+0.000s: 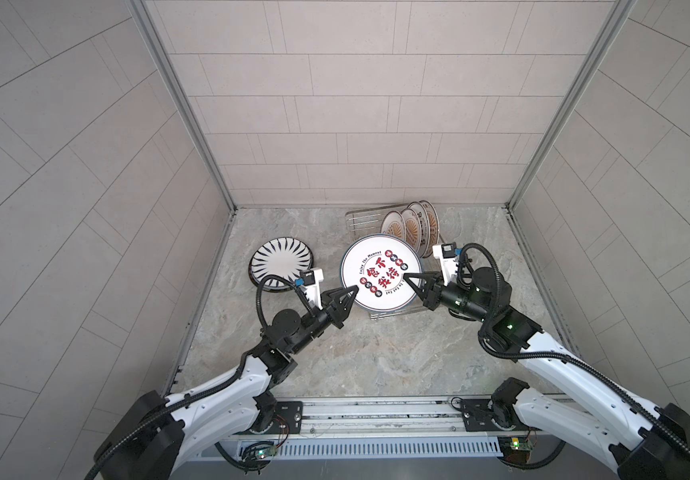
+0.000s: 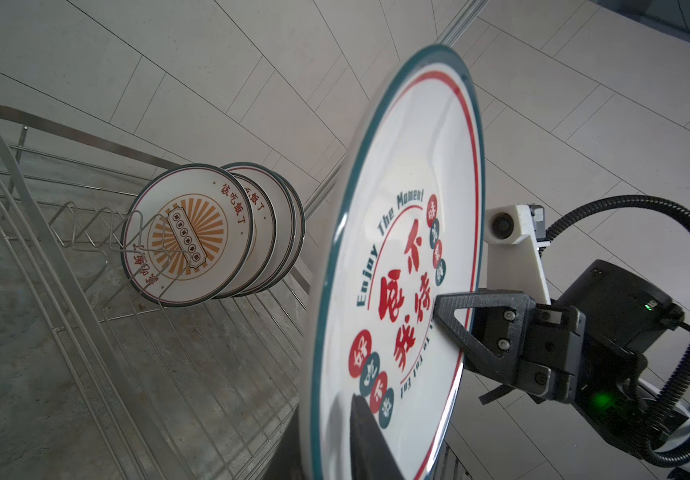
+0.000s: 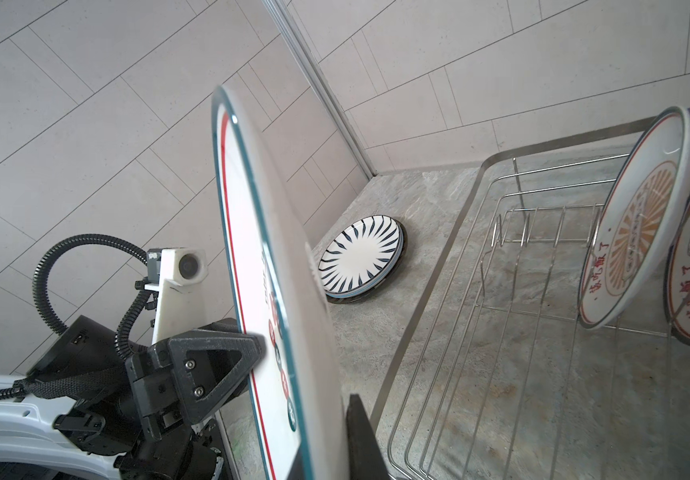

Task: Unload the plates from the dish rack
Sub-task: 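Grip the plate rim with the left gripper while the right gripper holds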

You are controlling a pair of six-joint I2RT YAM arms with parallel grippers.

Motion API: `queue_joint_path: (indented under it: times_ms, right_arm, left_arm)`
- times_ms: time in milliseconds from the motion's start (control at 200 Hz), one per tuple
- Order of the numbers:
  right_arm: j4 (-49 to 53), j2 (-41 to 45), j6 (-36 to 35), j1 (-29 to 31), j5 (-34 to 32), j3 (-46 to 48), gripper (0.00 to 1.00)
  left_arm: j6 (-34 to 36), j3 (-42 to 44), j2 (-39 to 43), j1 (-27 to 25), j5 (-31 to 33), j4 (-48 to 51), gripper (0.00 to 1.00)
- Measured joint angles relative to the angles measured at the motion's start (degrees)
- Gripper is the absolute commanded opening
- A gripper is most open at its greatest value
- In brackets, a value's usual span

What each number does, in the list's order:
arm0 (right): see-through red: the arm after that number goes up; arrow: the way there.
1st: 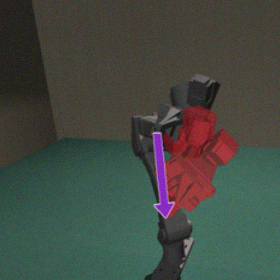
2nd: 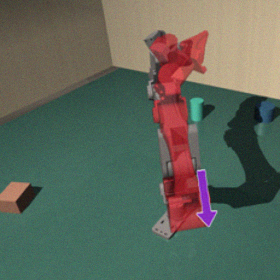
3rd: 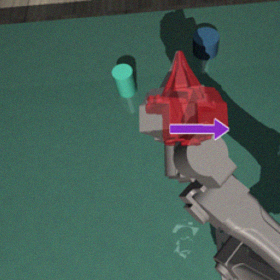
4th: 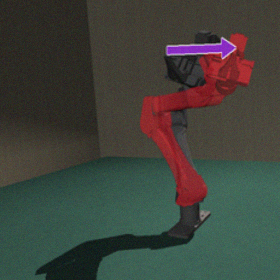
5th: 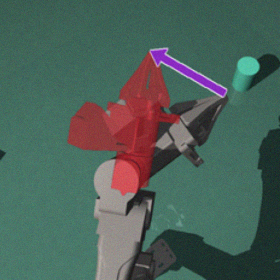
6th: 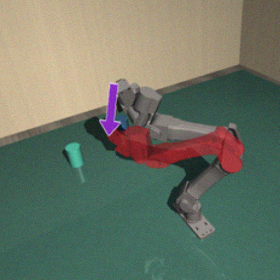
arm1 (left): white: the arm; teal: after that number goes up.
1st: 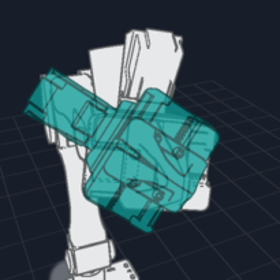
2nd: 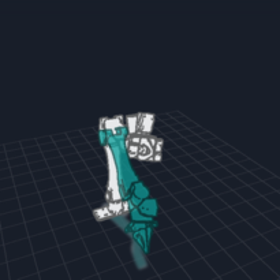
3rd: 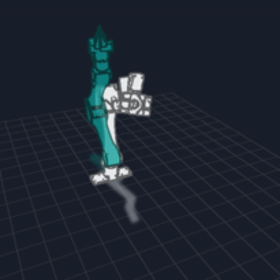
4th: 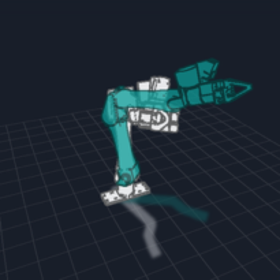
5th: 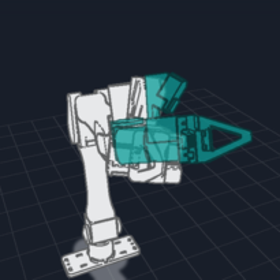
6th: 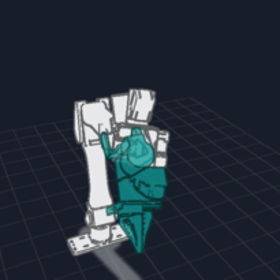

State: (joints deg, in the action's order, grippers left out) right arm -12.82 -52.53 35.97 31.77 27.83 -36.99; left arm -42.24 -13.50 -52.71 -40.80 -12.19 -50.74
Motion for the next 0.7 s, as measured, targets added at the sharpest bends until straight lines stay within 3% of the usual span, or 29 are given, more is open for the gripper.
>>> queue_joint_path:
  times_ms: [125, 290, 460, 651, 701]
  right_arm:
    - [-2.3, -1.8, 0.7, 0.1, 0.7, 0.2, 0.08]
    - [-4.2, -2.9, 0.5, 0.1, 1.3, 0.7, 0.11]
    - [-4.5, -3.4, 0.7, 0.2, 0.2, 0.9, 0.21]
    - [-4.6, -5.0, 0.6, 0.9, -0.4, 0.9, 0.3]
    - [-4.5, -5.5, 0.7, 1.0, -0.5, 0.9, 0.42]
  left_arm:
    - [-1.6, 0.2, -0.3, 0.3, 0.6, -0.2, 0.11]
    - [-4.6, 0.9, -0.3, 0.4, 1.6, -0.9, 0.08]
    - [-5.4, 1.0, -0.3, 0.3, 1.9, -2.0, 0.0]
    - [-5.3, 3.0, -0.4, 0.2, 3.2, -2.5, 0.0]
    - [-5.3, 3.1, -0.4, 0.2, 3.5, -2.4, 0.0]
